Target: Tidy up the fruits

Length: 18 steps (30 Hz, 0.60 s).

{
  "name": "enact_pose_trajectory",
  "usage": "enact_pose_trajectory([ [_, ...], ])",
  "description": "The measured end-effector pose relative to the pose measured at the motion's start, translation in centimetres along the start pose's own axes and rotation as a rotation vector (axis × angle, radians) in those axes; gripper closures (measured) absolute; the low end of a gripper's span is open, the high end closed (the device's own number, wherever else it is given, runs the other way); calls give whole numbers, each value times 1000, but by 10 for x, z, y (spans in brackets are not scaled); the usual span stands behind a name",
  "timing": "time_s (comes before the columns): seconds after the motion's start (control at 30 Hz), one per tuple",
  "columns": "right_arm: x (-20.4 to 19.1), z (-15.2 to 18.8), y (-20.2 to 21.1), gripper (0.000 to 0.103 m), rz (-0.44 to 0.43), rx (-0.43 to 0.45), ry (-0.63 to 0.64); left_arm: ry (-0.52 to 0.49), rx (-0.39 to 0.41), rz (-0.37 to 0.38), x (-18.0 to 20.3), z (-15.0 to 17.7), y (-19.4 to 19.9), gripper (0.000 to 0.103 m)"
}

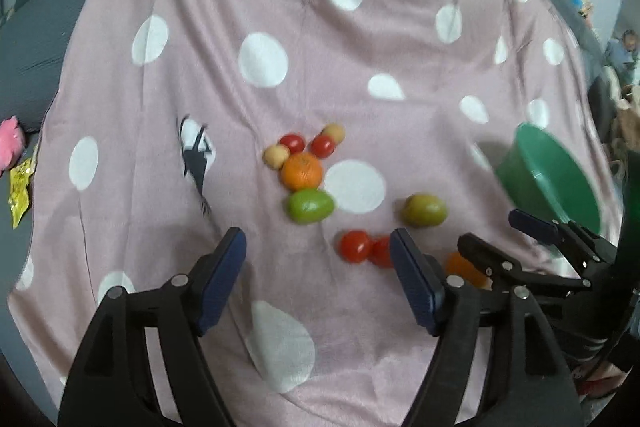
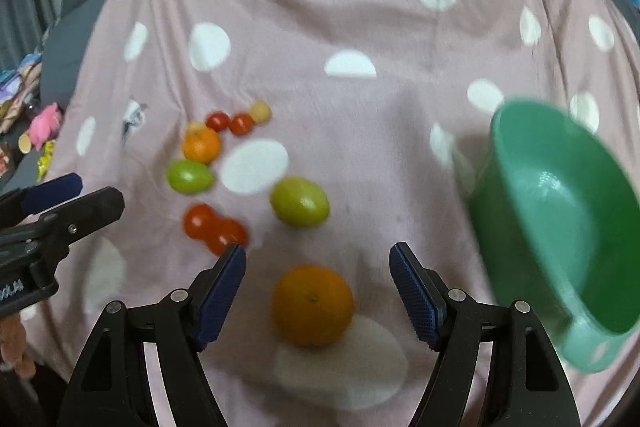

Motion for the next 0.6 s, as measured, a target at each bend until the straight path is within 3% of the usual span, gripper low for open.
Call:
enact_pose_trajectory([
  [0.1, -5, -18, 18, 28, -4, 2, -46, -1, 9, 18, -6, -17, 9, 26],
  [0.27, -2, -33, 21, 28, 83, -85, -120, 21, -1, 80, -8, -33, 11, 26],
  [0.4, 1, -34, 9, 34, 73, -234, -167, 63, -42, 97, -9, -40, -4, 28],
  [0.47, 2, -40, 11, 34, 50, -198, -180, 82, -56, 108, -9, -42, -11, 28],
  [0.6, 3, -38, -1, 34, 62, -226, -193, 108, -95, 123, -6, -44, -28, 28],
])
Point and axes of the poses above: each gripper's, at about its wrist camera, not at the fingertips, and y roughly against the way its jaws point, x to its right, z to its underside, the point moved 9 cm from there along -y, roughly the way its jaws point, and after that the axes turned 3 degrees about z, right-handed, at the moved point
